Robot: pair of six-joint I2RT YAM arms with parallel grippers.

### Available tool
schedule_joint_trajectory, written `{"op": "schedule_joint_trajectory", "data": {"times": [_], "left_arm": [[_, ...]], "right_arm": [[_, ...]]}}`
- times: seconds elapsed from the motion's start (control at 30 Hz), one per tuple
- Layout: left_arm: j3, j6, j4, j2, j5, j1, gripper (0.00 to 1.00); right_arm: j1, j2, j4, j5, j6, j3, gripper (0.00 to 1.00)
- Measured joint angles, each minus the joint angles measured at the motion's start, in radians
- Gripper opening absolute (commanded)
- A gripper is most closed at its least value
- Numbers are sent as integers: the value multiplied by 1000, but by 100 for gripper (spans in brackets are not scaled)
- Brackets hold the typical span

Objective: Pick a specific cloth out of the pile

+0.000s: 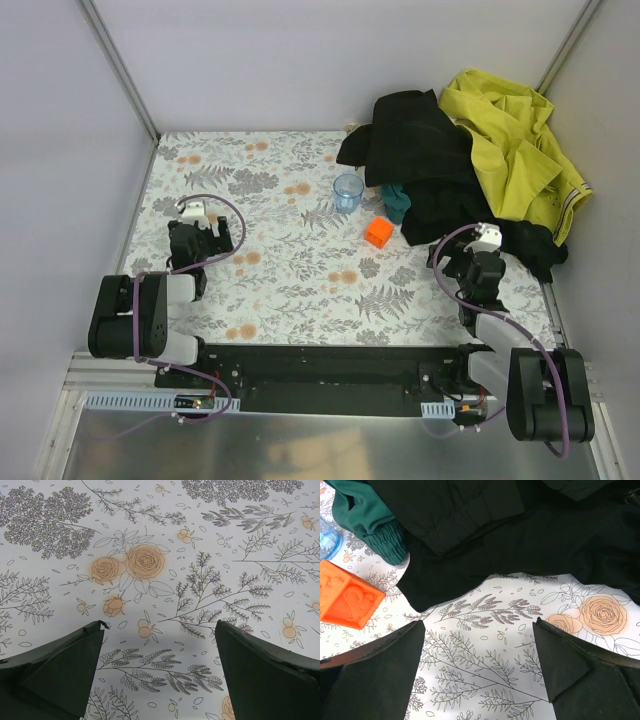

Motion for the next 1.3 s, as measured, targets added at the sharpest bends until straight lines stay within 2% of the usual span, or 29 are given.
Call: {"op": "schedule_joint_trajectory", "data": {"times": [0.17, 0.3, 0.4, 0.53, 0.63, 0.9, 1.03, 1.13, 1.3], "left_arm": [[0, 0, 0, 0, -1, 0, 99], [0, 0, 2, 1, -1, 0, 99], [0, 0, 3, 2, -1, 0, 99], [8, 0, -20, 2, -15, -6, 99], [110, 0, -214, 1, -25, -12, 99], [595, 60, -795, 2, 138, -18, 99], [753, 101, -1052, 6, 176, -19, 99], [866, 130, -1235, 28, 192, -19, 99], [980, 180, -1433, 84, 204, -19, 99]], "right_arm": [[0, -20, -22, 0, 3, 1, 99], [0, -111, -147, -14, 0, 48, 99], [-15, -167, -276, -32, -6, 154, 99], [-45, -166, -462, -49, -23, 388, 99], [-84, -92, -608, -54, -30, 599, 99], [-271, 245, -943, -26, -47, 1106, 99], [-359, 467, -1085, 43, -94, 1378, 99], [-383, 605, -1157, 113, -158, 1521, 99], [-389, 827, -1240, 197, -286, 1724, 99]]}}
